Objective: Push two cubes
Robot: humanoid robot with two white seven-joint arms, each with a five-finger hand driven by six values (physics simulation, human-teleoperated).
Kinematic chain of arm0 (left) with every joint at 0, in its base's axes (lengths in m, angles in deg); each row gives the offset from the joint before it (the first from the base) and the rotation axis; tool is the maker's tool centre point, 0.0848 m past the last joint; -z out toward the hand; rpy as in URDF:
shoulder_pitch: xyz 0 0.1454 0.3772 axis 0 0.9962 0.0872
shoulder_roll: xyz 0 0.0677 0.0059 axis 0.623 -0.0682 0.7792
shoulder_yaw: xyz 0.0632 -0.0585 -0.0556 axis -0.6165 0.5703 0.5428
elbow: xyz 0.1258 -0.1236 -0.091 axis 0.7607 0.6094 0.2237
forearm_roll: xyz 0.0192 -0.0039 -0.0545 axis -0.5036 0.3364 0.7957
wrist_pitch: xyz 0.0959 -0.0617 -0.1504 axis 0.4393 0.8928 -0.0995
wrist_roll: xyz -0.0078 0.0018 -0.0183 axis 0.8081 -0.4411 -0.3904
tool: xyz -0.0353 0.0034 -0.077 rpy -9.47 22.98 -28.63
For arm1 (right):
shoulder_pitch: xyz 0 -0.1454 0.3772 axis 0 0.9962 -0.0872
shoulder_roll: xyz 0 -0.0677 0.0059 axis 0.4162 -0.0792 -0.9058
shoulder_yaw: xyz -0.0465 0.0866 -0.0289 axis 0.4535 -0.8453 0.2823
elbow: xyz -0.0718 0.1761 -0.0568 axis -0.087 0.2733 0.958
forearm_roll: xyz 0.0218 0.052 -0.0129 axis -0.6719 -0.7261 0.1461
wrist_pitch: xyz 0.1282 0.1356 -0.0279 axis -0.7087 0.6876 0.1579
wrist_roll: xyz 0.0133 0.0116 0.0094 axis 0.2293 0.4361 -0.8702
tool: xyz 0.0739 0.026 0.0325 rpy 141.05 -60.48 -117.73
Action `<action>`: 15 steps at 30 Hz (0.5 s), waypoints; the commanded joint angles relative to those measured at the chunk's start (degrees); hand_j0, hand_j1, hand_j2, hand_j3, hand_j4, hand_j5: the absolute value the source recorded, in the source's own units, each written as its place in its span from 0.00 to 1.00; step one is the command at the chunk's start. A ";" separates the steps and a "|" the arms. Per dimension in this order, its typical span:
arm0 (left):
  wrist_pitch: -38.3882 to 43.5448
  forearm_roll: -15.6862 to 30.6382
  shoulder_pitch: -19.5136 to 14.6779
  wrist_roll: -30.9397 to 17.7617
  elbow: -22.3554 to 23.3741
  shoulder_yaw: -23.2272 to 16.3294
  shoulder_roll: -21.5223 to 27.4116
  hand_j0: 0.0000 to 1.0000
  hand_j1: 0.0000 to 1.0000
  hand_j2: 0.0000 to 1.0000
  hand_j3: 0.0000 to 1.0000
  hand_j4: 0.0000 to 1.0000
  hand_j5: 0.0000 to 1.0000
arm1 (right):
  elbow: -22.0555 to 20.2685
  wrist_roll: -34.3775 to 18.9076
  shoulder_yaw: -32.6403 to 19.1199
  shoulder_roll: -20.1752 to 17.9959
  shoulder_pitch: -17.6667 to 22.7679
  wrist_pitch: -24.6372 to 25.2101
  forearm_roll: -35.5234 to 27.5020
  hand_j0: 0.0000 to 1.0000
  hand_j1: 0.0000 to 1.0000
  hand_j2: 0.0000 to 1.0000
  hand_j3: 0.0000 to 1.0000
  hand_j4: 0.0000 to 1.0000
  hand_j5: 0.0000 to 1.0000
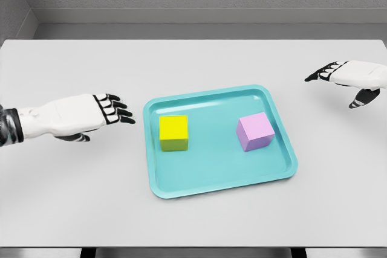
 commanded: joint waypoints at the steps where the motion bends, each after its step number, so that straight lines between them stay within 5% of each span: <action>1: 0.07 -3.03 0.00 -7.99 -0.20 -1.28 -0.03 0.89 0.89 0.89 0.89 0.89 0.89 | 0.12 0.06 -0.08 0.11 0.00 0.09 -0.29 1.00 1.00 1.00 1.00 1.00 1.00; 3: 0.07 -7.43 -0.44 -8.25 0.15 -1.28 -1.96 0.85 0.85 0.85 0.85 0.85 0.85 | 0.21 0.06 -0.08 0.20 0.00 0.09 -0.38 1.00 1.00 1.00 1.00 1.00 1.00; 10: 0.07 -7.95 -2.90 -11.08 -1.34 -1.28 -6.62 0.85 0.85 0.85 0.85 0.85 0.85 | 0.56 0.68 -0.09 -0.07 -0.44 0.09 -0.64 1.00 1.00 1.00 1.00 1.00 1.00; 15: 0.07 -7.95 -3.52 -11.08 -1.34 -1.28 -7.59 0.84 0.84 0.84 0.84 0.84 0.84 | -1.55 -0.11 1.06 0.28 -0.53 0.09 -0.20 0.89 0.89 0.89 0.89 0.89 0.89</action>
